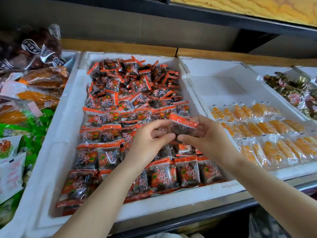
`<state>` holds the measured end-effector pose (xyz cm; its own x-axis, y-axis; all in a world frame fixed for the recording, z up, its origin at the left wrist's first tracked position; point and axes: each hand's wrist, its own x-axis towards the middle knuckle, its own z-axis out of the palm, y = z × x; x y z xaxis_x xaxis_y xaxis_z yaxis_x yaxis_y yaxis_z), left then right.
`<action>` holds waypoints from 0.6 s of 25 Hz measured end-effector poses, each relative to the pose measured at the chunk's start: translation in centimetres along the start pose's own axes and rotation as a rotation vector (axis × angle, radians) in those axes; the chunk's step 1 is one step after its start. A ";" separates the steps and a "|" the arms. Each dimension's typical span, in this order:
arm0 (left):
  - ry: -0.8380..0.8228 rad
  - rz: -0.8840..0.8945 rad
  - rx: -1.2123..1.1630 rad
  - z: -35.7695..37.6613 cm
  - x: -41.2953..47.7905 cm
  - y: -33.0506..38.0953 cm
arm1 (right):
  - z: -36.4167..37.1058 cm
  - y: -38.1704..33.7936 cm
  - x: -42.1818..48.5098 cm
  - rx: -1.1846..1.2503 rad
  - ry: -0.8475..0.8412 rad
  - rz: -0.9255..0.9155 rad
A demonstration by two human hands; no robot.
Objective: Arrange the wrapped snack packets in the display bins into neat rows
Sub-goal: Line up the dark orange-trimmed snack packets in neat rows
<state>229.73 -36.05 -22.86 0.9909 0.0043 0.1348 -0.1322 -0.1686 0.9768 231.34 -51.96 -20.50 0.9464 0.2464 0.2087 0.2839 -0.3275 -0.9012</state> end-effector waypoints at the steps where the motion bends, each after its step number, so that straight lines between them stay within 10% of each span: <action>1: 0.024 -0.010 0.029 0.0 -0.4 -0.1 | -0.1 0.0 -0.4 -0.055 0.053 -0.043; 7: -0.093 -0.313 -0.427 -0.2 -3.7 1.0 | 0.5 1.5 -3.3 -0.507 0.042 -0.613; 15: -0.032 -0.150 -0.124 -1.6 -6.9 2.6 | 0.9 -1.3 -5.6 -0.313 0.050 -0.531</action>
<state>222.47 -34.96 -20.95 0.9998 -0.0118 -0.0170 0.0164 -0.0454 0.9988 225.49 -52.14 -20.80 0.6677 0.4081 0.6226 0.7425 -0.4258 -0.5172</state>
